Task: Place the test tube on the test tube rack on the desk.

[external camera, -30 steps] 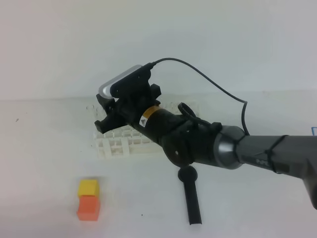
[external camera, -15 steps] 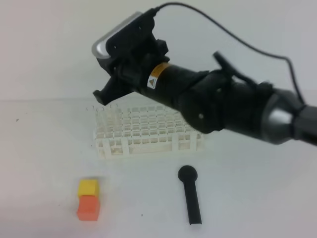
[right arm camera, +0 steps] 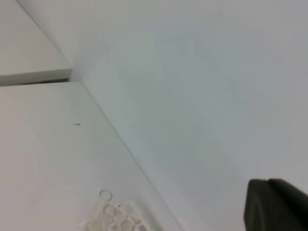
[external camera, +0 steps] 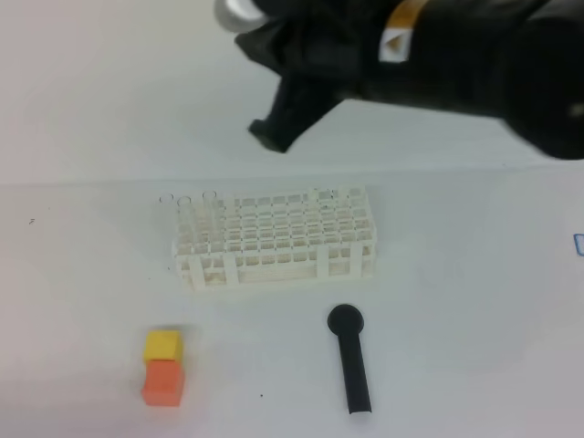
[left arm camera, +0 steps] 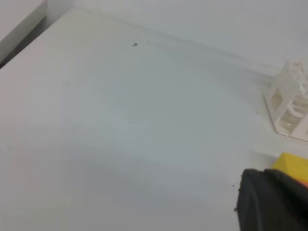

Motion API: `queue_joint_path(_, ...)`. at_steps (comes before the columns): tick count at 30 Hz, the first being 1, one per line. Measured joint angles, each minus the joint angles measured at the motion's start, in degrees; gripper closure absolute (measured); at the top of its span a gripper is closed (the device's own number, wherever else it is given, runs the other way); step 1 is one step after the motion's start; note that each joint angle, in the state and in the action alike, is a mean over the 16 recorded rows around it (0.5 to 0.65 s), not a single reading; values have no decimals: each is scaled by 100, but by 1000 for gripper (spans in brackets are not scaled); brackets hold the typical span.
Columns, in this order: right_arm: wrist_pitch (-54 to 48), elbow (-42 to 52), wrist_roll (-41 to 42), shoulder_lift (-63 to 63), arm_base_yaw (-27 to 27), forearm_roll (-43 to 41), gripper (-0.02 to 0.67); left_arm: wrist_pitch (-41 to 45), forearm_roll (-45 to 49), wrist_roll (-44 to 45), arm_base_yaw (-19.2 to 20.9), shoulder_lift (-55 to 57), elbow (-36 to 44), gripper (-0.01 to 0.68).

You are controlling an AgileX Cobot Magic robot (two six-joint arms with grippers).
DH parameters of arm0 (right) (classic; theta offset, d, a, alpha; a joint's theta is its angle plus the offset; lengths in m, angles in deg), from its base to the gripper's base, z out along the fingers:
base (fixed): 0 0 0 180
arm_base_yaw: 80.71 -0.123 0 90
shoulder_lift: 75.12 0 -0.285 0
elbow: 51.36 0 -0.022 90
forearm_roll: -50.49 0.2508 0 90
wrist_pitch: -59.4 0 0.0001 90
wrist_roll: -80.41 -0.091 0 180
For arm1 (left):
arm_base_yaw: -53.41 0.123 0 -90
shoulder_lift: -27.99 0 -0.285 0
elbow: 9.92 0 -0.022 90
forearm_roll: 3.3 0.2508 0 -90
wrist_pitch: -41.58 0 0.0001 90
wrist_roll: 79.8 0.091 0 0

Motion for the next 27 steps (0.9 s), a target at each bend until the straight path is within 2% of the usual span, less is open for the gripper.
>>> queue_joint_path(18, -669, 2343, 219, -3046, 0, -255, 650, -21, -2, 2, 1, 7, 35, 674)
queue_joint_path(27, -1271, 2883, 222, -4096, 0, -519, 650, -21, -2, 3, 0, 0, 24, 674)
